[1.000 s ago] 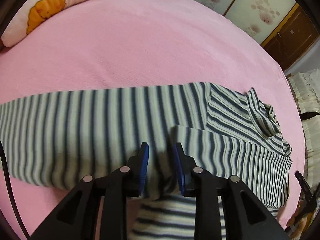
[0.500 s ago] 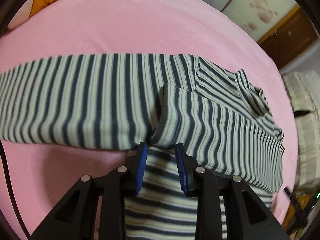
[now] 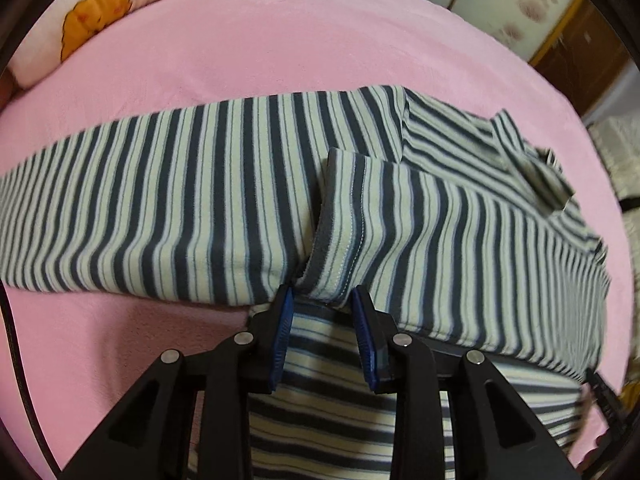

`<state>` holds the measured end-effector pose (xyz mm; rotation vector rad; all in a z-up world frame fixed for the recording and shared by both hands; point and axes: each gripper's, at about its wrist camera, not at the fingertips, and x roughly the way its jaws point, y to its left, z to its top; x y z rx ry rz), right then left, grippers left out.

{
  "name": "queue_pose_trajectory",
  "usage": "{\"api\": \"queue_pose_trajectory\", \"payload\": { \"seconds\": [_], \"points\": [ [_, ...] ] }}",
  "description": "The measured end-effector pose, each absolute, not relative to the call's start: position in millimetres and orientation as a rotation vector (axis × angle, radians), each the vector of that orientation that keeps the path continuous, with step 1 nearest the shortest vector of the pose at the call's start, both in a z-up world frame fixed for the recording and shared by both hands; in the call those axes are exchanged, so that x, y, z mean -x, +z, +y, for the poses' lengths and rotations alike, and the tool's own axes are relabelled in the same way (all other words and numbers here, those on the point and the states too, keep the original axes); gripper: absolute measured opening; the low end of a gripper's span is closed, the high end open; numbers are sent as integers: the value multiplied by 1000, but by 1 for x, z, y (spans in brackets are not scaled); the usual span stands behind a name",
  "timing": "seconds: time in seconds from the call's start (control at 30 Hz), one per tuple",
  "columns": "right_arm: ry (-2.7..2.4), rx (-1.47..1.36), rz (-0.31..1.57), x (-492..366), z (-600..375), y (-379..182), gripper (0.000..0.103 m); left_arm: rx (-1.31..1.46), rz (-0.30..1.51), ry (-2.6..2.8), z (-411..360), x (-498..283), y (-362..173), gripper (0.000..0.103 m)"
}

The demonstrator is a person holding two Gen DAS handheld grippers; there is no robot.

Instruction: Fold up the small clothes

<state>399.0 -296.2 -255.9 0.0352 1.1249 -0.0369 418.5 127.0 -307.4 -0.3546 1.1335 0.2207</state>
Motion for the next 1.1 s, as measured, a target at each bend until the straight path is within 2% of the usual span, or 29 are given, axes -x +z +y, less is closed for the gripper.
{"api": "queue_pose_trajectory", "payload": {
  "seconds": [0.3,0.37,0.43,0.53,0.67,0.77,0.97,1.1],
  "points": [
    [-77,-57,1108,-382,-303,-239,43,318,1118,194,126,-410,-287,32],
    [-91,-45,1088,-373,-304,-226,43,308,1104,194,127,-402,-274,39],
    [-81,-45,1075,-365,-298,-214,43,302,1084,193,129,-389,-259,60],
    [-54,-44,1054,-348,-290,-195,43,272,1044,210,127,-365,-235,73],
    [-19,-22,1034,-325,-272,-171,43,236,1021,188,120,-331,-205,74],
    [16,-23,1010,-305,-260,-151,43,235,1015,172,117,-302,-187,81],
    [62,-33,945,-262,-237,-111,43,226,986,154,107,-250,-155,82],
    [74,-5,923,-240,-222,-91,45,231,972,159,108,-221,-140,87]
  ]
}}
